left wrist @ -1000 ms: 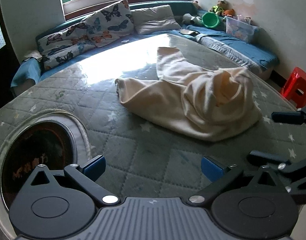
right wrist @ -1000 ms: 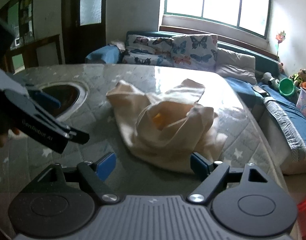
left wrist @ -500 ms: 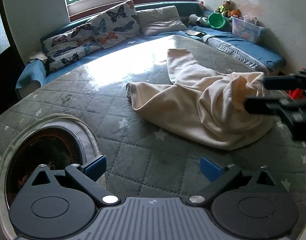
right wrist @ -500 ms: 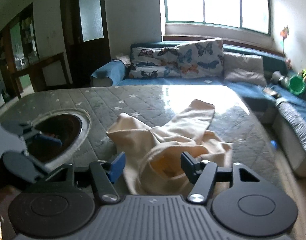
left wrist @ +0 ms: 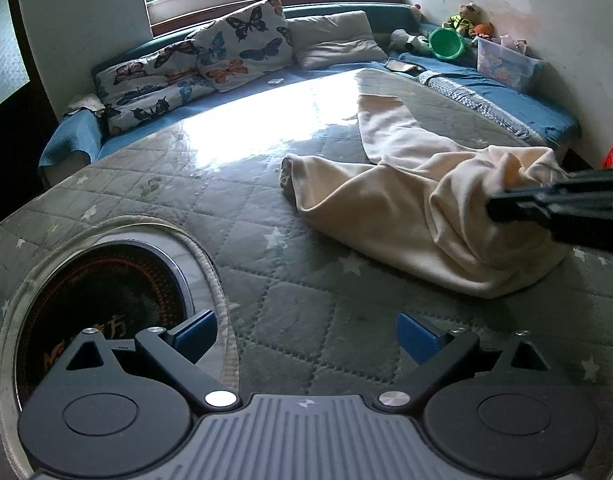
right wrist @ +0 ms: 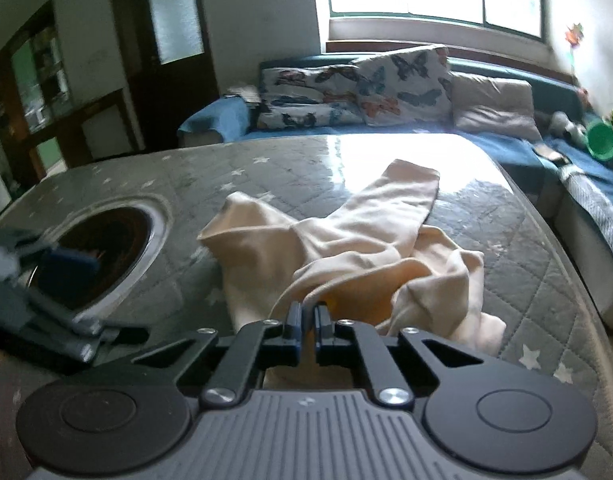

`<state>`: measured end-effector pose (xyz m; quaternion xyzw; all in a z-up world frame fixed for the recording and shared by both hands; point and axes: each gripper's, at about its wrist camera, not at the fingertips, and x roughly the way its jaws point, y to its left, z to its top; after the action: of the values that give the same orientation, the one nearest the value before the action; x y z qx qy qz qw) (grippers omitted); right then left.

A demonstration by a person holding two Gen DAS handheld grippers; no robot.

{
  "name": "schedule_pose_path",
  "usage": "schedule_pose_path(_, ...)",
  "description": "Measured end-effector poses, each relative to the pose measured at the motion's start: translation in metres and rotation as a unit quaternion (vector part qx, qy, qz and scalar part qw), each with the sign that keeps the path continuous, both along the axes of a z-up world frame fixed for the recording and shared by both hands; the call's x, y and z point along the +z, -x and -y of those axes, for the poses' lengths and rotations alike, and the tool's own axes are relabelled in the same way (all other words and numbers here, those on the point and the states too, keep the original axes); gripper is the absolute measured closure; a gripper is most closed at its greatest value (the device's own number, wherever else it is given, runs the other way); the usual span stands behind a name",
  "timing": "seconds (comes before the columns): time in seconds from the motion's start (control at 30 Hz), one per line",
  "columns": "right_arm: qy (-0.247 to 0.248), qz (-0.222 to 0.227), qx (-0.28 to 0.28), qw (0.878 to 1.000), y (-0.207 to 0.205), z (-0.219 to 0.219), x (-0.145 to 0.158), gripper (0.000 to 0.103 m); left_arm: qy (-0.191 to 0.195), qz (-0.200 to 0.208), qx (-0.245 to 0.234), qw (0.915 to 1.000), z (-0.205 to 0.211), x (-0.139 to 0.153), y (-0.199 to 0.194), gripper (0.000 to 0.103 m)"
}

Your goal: Fold clothes

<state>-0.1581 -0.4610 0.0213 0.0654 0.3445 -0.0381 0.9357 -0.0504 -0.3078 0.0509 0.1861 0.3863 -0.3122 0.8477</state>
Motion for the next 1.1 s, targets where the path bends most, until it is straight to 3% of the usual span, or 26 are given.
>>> schedule_pose_path(0.4, 0.006, -0.023, 0.098, 0.995, 0.061, -0.046, -0.004, 0.099, 0.010, 0.000, -0.005, 0.9999, 0.002, 0.004, 0.003, 0.005)
schedule_pose_path(0.7, 0.005, -0.037, 0.159, 0.986, 0.068, -0.089, -0.022, 0.099, 0.056, -0.021, -0.068, 0.9959, 0.022, 0.019, 0.026, 0.006)
schedule_pose_path(0.8, 0.009, -0.035, 0.175, 0.984, 0.071, -0.100, -0.025, 0.098, 0.062, -0.030, -0.091, 0.9935, 0.035, 0.018, 0.030, 0.012)
schedule_pose_path(0.9, 0.010, -0.034, 0.185, 0.982, 0.073, -0.107, -0.027, 0.099, 0.064, -0.032, -0.121, 0.9901, 0.049, 0.016, 0.036, 0.027)
schedule_pose_path(0.97, 0.012, -0.031, 0.187, 0.982, 0.074, -0.109, -0.027, 0.098, 0.063, -0.032, -0.144, 0.9871, 0.057, 0.013, 0.038, 0.042)
schedule_pose_path(1.03, 0.016, -0.029, 0.188, 0.982, 0.074, -0.111, -0.028, 0.098, 0.060, -0.032, -0.164, 0.9841, 0.064, 0.009, 0.039, 0.049)
schedule_pose_path(1.1, 0.016, -0.029, 0.187, 0.982, 0.074, -0.112, -0.029, 0.098, 0.054, -0.030, -0.185, 0.9808, 0.071, 0.005, 0.038, 0.050)
